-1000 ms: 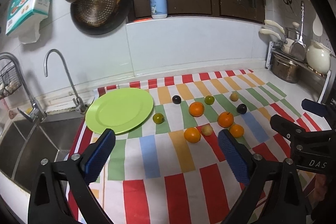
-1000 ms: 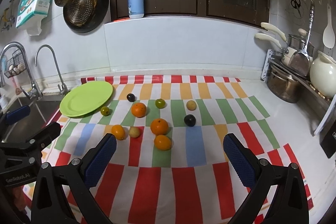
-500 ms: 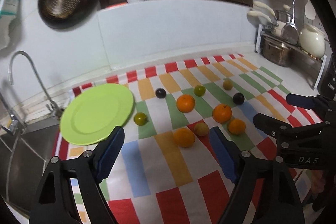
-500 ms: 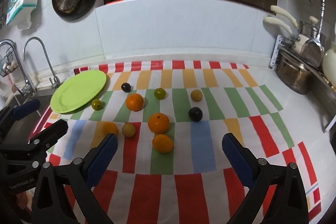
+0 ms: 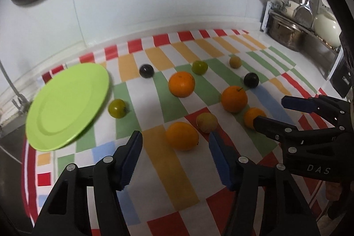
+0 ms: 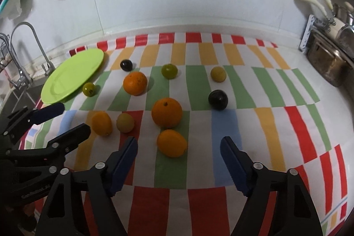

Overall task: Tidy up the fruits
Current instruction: 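Grasp a small orange with the left tool while the right tool grasps another small orange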

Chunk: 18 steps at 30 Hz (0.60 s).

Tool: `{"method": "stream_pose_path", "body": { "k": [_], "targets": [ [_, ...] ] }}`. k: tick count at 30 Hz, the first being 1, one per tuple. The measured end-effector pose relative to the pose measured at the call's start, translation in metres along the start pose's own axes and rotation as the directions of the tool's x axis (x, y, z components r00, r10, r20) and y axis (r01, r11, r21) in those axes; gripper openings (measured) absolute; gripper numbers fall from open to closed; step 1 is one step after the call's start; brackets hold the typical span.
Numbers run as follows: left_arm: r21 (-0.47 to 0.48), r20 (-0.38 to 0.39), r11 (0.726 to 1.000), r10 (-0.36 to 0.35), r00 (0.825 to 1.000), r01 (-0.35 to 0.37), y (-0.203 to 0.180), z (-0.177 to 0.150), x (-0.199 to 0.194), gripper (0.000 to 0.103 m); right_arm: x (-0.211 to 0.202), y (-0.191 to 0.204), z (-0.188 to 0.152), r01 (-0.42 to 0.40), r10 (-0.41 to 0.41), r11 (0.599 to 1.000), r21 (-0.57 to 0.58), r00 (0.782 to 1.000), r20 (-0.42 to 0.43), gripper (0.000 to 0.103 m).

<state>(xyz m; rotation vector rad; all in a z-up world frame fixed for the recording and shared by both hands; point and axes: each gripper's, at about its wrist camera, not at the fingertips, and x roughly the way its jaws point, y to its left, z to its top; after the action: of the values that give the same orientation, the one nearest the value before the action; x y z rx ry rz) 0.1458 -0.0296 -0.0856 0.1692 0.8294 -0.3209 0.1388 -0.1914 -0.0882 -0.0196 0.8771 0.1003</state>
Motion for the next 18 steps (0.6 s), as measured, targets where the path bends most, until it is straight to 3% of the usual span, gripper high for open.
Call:
{"method": "stream_pose_path", "body": {
  "k": [9,18],
  "targets": [
    [-0.006,-0.038,1.0,-0.025,0.999,0.025,0.002,-0.001,0.02,0.049,0.022,0.001,0.0,-0.037,0.037,0.999,-0.008,0.998,-0.054,0.061],
    [-0.015,-0.07,0.999,-0.053,0.996,0.052,0.002,0.0,0.032,0.047,0.03,0.0,-0.001,-0.044,0.043,0.999,-0.006,0.996,-0.077,0.048]
  ]
}}
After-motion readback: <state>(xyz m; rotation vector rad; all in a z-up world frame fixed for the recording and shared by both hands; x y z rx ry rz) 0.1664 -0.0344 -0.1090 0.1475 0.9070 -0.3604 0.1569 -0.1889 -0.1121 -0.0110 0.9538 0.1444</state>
